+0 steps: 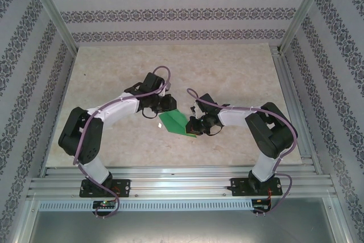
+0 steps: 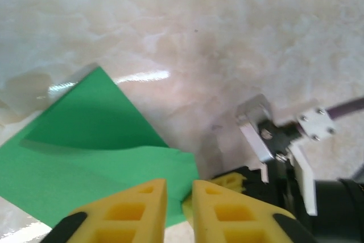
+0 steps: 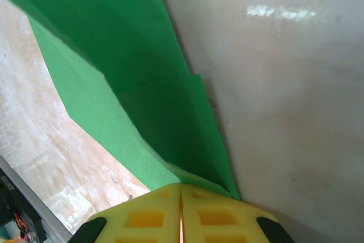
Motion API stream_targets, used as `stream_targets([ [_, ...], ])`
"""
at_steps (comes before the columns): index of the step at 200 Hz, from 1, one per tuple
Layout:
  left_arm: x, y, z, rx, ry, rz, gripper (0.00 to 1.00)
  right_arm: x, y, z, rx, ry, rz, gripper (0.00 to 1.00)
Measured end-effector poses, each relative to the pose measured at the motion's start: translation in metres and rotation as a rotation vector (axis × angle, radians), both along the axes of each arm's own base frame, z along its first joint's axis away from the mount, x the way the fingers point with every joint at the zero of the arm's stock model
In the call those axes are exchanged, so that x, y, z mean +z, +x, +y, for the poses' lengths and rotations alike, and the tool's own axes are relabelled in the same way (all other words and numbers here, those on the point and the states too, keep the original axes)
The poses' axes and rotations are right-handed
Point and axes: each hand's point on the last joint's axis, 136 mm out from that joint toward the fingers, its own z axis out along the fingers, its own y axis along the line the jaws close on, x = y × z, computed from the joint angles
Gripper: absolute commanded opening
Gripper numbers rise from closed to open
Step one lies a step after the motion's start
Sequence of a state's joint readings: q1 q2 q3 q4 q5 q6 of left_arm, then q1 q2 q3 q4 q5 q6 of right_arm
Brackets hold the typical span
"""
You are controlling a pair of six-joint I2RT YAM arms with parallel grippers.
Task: Fold a paper plane with a square sheet of paper (fold left side to right side)
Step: Fourth fold the wing at the center of the table.
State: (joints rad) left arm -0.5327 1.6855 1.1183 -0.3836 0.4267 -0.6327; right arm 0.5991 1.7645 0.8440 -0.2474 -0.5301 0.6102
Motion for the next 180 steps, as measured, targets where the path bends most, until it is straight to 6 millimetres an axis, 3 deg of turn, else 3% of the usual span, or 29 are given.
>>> stream_targets([
  [34,-0.023,-0.022,-0.015,-0.065,-0.024,0.062,0.07,0.000,0.000,0.000,0.002,0.000,-0.001,0.08],
  [67,-0.047,-0.039,-0.031,-0.104,-0.028,0.115,0.07,0.000,0.000,0.000,0.003,0.000,-0.001,0.08],
  [116,-0.069,-0.046,-0.048,-0.123,-0.028,0.150,0.06,0.000,0.000,0.000,0.002,-0.001,0.000,0.08],
  [180,-0.074,-0.043,-0.049,-0.107,-0.015,0.167,0.06,0.000,0.000,0.000,0.001,-0.002,0.001,0.08],
])
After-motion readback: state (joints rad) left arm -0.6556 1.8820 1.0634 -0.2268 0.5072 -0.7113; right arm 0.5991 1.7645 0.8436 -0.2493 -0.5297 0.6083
